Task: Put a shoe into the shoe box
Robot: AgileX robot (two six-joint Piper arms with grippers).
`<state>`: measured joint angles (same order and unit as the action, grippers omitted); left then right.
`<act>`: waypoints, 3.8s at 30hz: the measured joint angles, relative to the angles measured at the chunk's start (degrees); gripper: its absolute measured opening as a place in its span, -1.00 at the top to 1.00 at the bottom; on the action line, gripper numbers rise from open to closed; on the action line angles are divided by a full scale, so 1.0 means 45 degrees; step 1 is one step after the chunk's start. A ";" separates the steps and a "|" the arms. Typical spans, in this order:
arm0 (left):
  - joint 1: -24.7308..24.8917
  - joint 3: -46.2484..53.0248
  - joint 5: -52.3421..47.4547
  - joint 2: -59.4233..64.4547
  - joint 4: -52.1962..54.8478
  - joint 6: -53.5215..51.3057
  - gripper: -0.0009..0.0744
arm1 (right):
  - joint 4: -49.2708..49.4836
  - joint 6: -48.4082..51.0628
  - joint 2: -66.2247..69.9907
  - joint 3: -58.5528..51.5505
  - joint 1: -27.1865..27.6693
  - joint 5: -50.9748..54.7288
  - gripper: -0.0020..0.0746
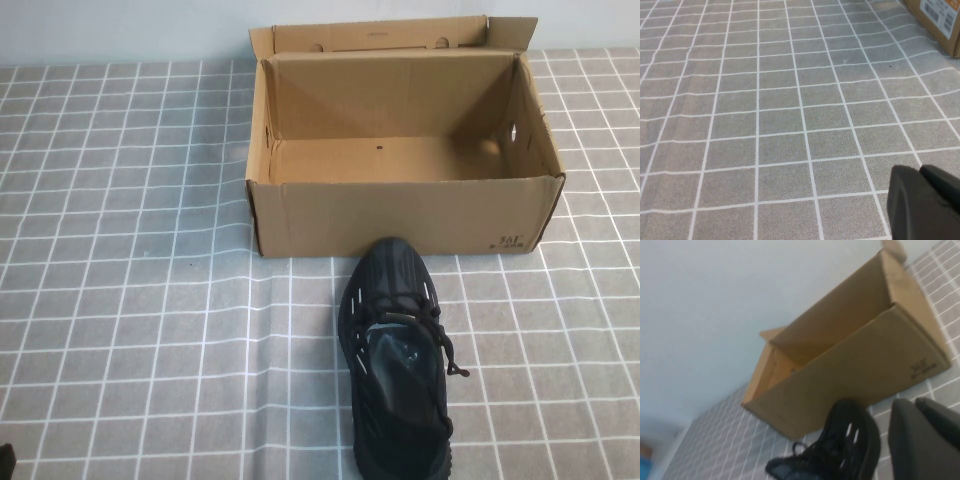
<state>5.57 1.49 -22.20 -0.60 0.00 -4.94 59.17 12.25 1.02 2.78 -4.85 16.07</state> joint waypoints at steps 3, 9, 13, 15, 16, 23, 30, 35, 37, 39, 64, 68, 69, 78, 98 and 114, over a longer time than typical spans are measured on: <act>0.0000 0.0000 0.0000 0.0000 0.0000 0.0000 0.98 | -0.0770 -0.0030 0.1792 0.1635 0.0000 0.1983 0.99; 0.0000 0.0000 0.0000 0.0000 0.0000 0.0000 0.98 | -0.3666 0.0021 0.6662 0.5565 0.0000 0.6247 0.99; 0.0000 0.0000 0.0000 0.0000 0.0000 0.0000 0.98 | -0.5135 0.0434 0.9608 0.7640 0.0000 0.7942 0.99; 0.0000 0.0000 0.0000 0.0000 0.0000 0.0000 0.98 | -0.5556 0.0659 1.0914 0.8464 0.0000 0.8299 0.99; 0.0000 0.0000 0.0000 0.0000 0.0000 0.0000 0.98 | -0.5652 0.0853 1.1513 0.8891 0.0000 0.8430 0.99; 0.0000 0.0000 0.0000 0.0000 0.0000 0.0000 0.98 | -0.6092 0.1555 1.4353 1.1295 -0.1098 0.8613 0.99; 0.0000 0.0000 0.0000 0.0000 0.0000 0.0000 0.98 | -0.7667 0.1887 1.6474 1.3378 -0.5044 0.8671 0.99; 0.0000 0.0000 0.0000 0.0000 0.0000 0.0000 0.98 | -0.8840 0.3110 1.7726 1.4830 -0.7440 0.9117 0.95; 0.0000 0.0000 0.0000 0.0000 0.0000 0.0000 0.98 | -0.9515 0.3231 1.8064 1.5279 -0.7842 0.9171 0.84; 0.0000 0.0000 0.0000 0.0000 0.0000 0.0000 0.98 | -1.0011 0.3280 1.8389 1.5597 -0.7998 0.9171 0.62; 0.0000 0.0000 0.0000 0.0000 0.0000 0.0000 0.98 | -1.4212 0.4961 2.1709 1.6574 -0.8093 0.7569 -0.13; 0.0000 0.0000 0.0000 0.0000 0.0000 0.0000 0.98 | -1.3961 0.4982 2.1718 1.6574 -0.8093 0.7474 -0.13; 0.0000 0.0000 0.0000 0.0000 0.0000 0.0000 0.98 | -1.3804 0.4982 2.1718 1.6574 -0.8093 0.7533 -0.13; 0.0000 0.0000 0.0000 0.0000 0.0000 0.0000 0.98 | -1.3150 0.5006 2.1738 1.6578 -0.8093 0.8024 -0.12; 0.0000 0.0000 0.0000 0.0000 0.0000 0.0000 0.98 | -1.3425 0.5025 2.2233 1.6601 -0.8093 0.7621 0.05; 0.0000 0.0000 0.0000 0.0000 0.0000 0.0000 0.98 | -1.3019 0.4397 2.2254 1.6601 -0.8113 0.7829 0.93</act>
<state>5.57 1.49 -22.20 -0.60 0.00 -4.94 0.59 32.04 101.16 77.48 -41.36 51.30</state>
